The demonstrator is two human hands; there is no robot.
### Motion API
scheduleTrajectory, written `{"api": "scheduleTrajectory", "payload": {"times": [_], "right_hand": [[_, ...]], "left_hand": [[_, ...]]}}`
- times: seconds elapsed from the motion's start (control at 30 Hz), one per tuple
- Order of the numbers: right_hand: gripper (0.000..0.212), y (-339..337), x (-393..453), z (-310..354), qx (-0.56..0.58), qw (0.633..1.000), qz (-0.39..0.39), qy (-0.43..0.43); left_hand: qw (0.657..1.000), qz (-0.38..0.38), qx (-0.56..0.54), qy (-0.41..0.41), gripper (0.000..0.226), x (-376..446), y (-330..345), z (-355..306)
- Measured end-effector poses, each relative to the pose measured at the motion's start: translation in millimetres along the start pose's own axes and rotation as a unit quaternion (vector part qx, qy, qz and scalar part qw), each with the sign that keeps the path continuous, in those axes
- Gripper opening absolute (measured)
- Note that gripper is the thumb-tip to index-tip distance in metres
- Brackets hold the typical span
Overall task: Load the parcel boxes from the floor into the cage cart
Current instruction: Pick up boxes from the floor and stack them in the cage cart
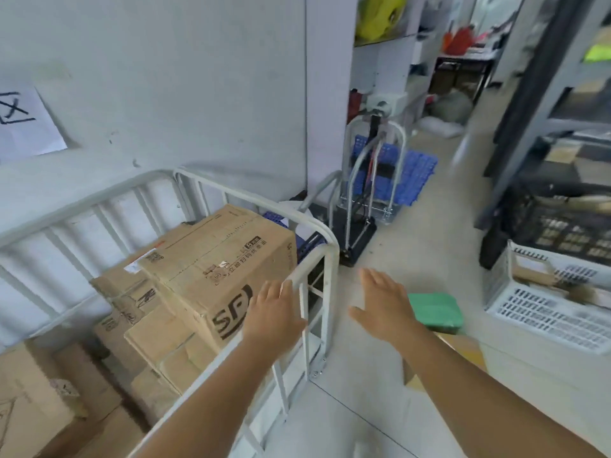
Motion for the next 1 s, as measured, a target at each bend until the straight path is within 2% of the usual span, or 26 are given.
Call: {"api": "scheduleTrajectory", "payload": {"times": [0.27,0.47,0.7,1.0], "right_hand": [[0.082,21.3,-128.0,-93.1,0.042,0.986,-0.016,0.162],[0.079,37.0,-233.5,-156.4,0.035,0.964,-0.027,0.261],[0.08,79.4,-377.1,-209.8,0.08,0.921,-0.022,0.38],[0.082,131.4,-554.0,-229.1,0.135,0.85,-0.042,0.507]], "left_hand": [[0.983,0.062,0.051,0.165,0.08,-46.3,44.8,-105.5],[0.946,0.09,0.111,0.29,0.079,-103.0,90.0,-191.9],[0.895,0.122,0.14,0.405,0.075,-204.3,139.2,-277.4],[0.831,0.18,0.152,0.504,0.074,-348.1,197.2,-342.1]]}}
Point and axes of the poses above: each hand's wrist, its own x-axis towards the middle knuckle, its own y-axis out of the palm, z = x × y, the point moved 5 cm from there along x, towards the middle knuckle, and after that the axes turned 5 degrees about -y, right-handed, at the moved point
